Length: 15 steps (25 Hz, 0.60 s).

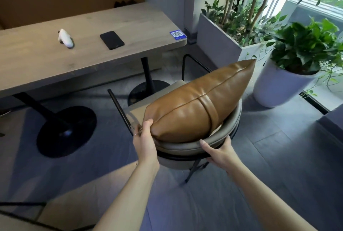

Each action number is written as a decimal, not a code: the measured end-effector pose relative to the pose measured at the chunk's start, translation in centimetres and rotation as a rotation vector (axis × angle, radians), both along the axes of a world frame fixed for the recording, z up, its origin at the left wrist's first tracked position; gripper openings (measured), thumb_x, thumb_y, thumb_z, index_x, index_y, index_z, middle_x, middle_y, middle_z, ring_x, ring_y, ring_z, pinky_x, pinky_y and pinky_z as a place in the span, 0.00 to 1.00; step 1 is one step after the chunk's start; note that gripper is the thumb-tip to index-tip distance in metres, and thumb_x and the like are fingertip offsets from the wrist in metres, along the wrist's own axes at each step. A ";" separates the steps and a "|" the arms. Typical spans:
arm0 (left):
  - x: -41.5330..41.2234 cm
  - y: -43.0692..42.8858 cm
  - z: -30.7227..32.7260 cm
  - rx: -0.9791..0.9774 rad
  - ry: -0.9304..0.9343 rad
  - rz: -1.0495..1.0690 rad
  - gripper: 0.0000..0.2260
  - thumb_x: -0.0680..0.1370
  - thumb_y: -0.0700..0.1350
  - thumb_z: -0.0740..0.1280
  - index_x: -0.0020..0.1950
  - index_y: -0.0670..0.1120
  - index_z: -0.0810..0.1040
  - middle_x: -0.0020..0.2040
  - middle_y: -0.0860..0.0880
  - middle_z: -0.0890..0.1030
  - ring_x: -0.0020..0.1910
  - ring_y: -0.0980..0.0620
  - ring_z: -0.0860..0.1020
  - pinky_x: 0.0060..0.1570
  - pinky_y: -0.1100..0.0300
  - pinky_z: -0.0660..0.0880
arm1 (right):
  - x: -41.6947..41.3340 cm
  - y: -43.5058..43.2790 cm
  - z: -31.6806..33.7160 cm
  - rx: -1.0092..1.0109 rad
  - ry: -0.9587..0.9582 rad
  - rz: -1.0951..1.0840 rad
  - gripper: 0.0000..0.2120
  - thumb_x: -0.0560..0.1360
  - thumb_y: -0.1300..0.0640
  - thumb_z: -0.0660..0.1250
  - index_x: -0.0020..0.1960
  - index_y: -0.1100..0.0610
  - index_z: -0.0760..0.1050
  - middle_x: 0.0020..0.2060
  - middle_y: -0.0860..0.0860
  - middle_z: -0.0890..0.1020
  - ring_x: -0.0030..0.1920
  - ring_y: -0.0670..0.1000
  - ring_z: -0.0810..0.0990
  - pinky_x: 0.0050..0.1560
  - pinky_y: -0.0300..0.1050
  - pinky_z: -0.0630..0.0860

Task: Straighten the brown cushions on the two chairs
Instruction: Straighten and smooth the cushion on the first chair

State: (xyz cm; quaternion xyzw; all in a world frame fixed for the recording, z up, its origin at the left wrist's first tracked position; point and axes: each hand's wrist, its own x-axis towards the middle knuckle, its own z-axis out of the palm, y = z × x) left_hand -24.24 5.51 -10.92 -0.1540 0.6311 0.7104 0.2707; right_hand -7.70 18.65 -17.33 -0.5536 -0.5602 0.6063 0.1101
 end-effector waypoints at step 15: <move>-12.8 1.2 1.2 -0.174 0.122 0.097 0.31 0.72 0.57 0.72 0.74 0.53 0.70 0.69 0.46 0.76 0.62 0.45 0.77 0.63 0.50 0.73 | -13.8 -1.5 -0.2 -0.033 -0.067 0.079 0.58 0.71 0.38 0.74 0.80 0.63 0.40 0.78 0.63 0.60 0.76 0.62 0.64 0.71 0.52 0.65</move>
